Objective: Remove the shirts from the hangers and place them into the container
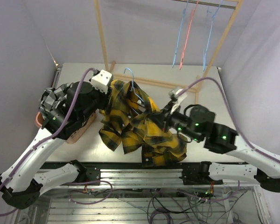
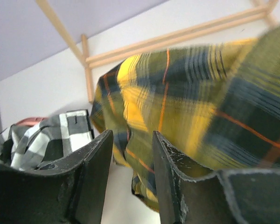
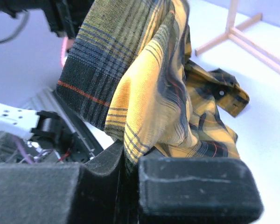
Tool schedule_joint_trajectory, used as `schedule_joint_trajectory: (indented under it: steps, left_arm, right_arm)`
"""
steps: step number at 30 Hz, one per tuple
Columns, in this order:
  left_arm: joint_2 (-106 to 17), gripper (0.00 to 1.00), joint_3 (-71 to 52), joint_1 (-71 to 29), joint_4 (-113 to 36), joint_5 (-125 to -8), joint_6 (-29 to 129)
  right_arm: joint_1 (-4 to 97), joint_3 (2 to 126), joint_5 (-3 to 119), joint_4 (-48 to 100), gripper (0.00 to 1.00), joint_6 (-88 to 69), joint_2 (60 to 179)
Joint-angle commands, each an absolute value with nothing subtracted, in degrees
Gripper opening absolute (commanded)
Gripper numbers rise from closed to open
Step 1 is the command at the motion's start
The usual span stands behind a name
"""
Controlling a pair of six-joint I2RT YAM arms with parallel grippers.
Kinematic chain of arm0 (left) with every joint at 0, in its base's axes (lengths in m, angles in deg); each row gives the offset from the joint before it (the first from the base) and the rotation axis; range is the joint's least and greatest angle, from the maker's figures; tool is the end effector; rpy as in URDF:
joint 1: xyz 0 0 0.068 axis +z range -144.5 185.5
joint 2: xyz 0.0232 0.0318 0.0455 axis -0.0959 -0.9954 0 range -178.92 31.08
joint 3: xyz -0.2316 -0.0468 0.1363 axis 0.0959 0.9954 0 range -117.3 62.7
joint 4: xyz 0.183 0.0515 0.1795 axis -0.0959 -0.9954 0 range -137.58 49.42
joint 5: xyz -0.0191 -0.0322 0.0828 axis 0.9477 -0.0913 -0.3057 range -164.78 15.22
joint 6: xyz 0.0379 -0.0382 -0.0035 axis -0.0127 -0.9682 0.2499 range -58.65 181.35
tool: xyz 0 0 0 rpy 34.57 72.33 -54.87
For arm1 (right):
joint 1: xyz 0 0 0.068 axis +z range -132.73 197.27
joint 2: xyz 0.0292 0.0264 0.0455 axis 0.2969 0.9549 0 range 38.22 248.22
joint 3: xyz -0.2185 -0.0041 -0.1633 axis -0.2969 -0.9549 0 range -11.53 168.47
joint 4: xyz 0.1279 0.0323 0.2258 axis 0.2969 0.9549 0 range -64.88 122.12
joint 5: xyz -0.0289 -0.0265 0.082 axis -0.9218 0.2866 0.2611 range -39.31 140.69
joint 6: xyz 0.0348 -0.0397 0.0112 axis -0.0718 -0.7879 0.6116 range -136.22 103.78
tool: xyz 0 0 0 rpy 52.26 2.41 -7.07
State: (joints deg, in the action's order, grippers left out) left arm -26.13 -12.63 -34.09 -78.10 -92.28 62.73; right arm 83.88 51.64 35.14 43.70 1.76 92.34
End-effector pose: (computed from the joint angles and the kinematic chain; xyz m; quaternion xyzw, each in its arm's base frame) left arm 0.1557 -0.1149 0.4327 0.2000 0.7864 -0.0696 0.5803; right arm 0.0900 0.1841 0.4072 -0.2318 0.7253 0.3543 0.5429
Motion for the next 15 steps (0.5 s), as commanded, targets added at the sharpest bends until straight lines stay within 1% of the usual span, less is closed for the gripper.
schedule_joint_trajectory:
  steps: [1, 7, 13, 14, 15]
  left_arm:
    - [-21.0, 0.52, -9.7, -34.4, -66.7, -83.4, 64.1]
    - [-17.6, 0.54, -10.4, -34.4, -63.3, -76.0, 64.8]
    - [-17.4, 0.58, -12.6, -34.3, -63.0, -67.6, 64.5]
    - [-17.7, 0.64, -12.8, -34.3, -63.2, -67.2, 64.7]
    - [-18.0, 0.66, -12.9, -34.4, -63.3, -67.1, 64.8]
  right_arm:
    - [84.0, 59.2, 40.5, 55.8, 0.0, 0.2, 88.6]
    - [84.1, 66.0, 42.5, 59.2, 0.0, 0.5, 85.2]
    - [84.0, 69.1, 46.6, 59.3, 0.0, 0.9, 84.5]
    - [84.0, 69.4, 47.8, 58.8, 0.0, 1.1, 84.5]
    - [84.0, 69.7, 48.8, 58.4, 0.0, 1.4, 84.4]
